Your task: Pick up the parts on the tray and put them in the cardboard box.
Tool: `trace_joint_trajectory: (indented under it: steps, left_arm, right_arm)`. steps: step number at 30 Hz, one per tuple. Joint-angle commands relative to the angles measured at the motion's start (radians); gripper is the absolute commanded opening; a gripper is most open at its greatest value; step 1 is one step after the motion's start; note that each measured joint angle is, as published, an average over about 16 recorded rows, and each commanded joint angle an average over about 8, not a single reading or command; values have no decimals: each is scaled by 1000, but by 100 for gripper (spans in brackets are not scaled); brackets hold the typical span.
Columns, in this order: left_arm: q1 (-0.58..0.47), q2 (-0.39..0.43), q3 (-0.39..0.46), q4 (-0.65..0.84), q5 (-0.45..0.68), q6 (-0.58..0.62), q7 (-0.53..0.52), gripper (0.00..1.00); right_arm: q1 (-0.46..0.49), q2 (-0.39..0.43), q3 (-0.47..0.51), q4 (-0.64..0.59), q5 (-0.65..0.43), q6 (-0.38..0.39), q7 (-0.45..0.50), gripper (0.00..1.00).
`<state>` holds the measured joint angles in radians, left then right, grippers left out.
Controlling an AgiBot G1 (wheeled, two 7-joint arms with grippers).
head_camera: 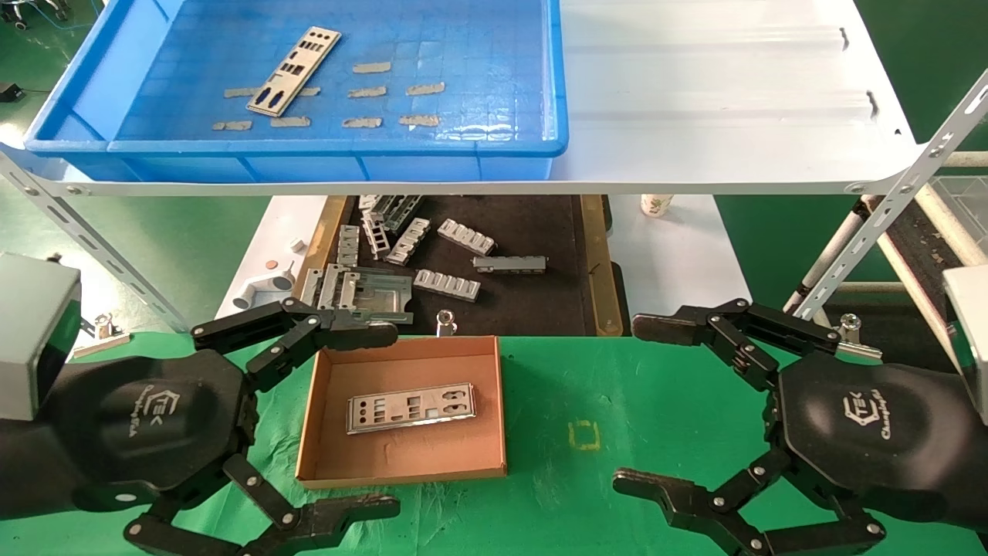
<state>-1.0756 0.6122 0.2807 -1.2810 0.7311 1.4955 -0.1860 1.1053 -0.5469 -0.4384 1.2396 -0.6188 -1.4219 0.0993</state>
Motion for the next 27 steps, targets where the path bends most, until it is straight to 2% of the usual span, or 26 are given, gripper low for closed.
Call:
trace_joint_trajectory:
  steps: [1,12,13,15,20,21,23,27]
  left_arm:
    - [0,0,0,0,0,0,0,100]
    - [0,0,0,0,0,0,0,100]
    - [0,0,0,0,0,0,0,100]
    - [0,0,0,0,0,0,0,100]
    - [0,0,0,0,0,0,0,100]
    - [0,0,0,0,0,-1,0,100]
    - [0,1,-1,3,-1,-4,-2,100]
    - [-11,10,-4,17,0,-29,-10,100]
  right_arm:
    - [0,0,0,0,0,0,0,100]
    - [0,0,0,0,0,0,0,99]
    - [0,0,0,0,0,0,0,95]
    - [0,0,0,0,0,0,0,81]
    - [0,0,0,0,0,0,0,19]
    - [0,0,0,0,0,0,0,11]
    - [0,0,0,0,0,0,0,0]
    - [0,0,0,0,0,0,0,0]
